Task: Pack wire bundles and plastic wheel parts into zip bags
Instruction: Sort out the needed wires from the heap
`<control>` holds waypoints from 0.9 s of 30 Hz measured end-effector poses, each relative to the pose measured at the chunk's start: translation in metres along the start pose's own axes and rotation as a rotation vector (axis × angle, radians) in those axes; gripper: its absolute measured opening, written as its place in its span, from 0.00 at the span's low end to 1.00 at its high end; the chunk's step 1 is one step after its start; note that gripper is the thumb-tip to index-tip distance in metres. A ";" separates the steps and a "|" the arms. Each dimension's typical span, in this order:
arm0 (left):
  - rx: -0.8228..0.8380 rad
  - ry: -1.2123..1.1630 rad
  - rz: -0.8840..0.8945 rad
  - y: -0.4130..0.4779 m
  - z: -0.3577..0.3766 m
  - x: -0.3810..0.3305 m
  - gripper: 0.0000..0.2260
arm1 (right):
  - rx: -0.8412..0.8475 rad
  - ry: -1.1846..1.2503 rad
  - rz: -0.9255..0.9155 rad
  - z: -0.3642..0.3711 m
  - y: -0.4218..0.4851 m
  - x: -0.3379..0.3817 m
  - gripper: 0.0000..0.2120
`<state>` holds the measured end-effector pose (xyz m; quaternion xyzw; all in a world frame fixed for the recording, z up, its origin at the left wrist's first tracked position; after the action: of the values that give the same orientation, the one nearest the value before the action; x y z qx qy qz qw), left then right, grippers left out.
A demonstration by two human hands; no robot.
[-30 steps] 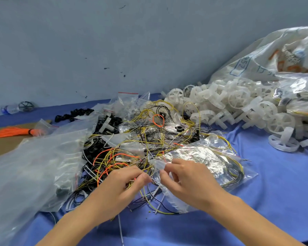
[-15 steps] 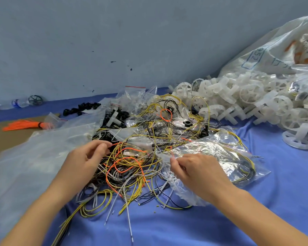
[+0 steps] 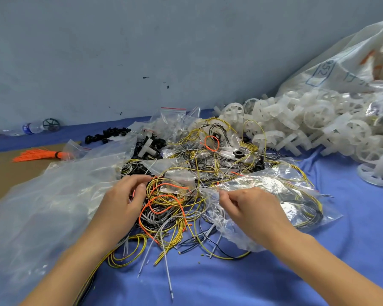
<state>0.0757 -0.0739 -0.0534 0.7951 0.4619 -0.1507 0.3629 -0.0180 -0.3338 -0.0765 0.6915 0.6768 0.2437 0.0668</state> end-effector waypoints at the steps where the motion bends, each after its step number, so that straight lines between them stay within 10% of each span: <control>1: 0.003 -0.021 0.038 0.006 0.006 -0.011 0.10 | 0.036 0.031 0.024 0.001 0.002 -0.002 0.24; 16: 0.487 0.206 0.137 0.151 0.205 -0.116 0.20 | 0.407 0.286 0.096 -0.016 0.007 -0.024 0.10; 24: 0.415 0.351 0.148 0.163 0.211 -0.118 0.17 | 0.428 0.321 0.166 -0.016 0.009 -0.036 0.14; 27: 0.280 0.045 0.053 0.150 0.175 -0.124 0.15 | 0.435 0.345 0.210 -0.015 0.012 -0.036 0.12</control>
<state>0.1538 -0.3233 -0.0376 0.8532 0.4231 -0.1859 0.2418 -0.0119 -0.3733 -0.0672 0.7042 0.6391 0.2123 -0.2247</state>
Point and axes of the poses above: each hand's wrist, its own y-axis towards the middle knuckle, its own z-axis out of the palm, x = y × z, the point moved 1 cm from there along y, towards the middle knuckle, and after that the axes turned 1 degree about -y, right-handed, at the moved point
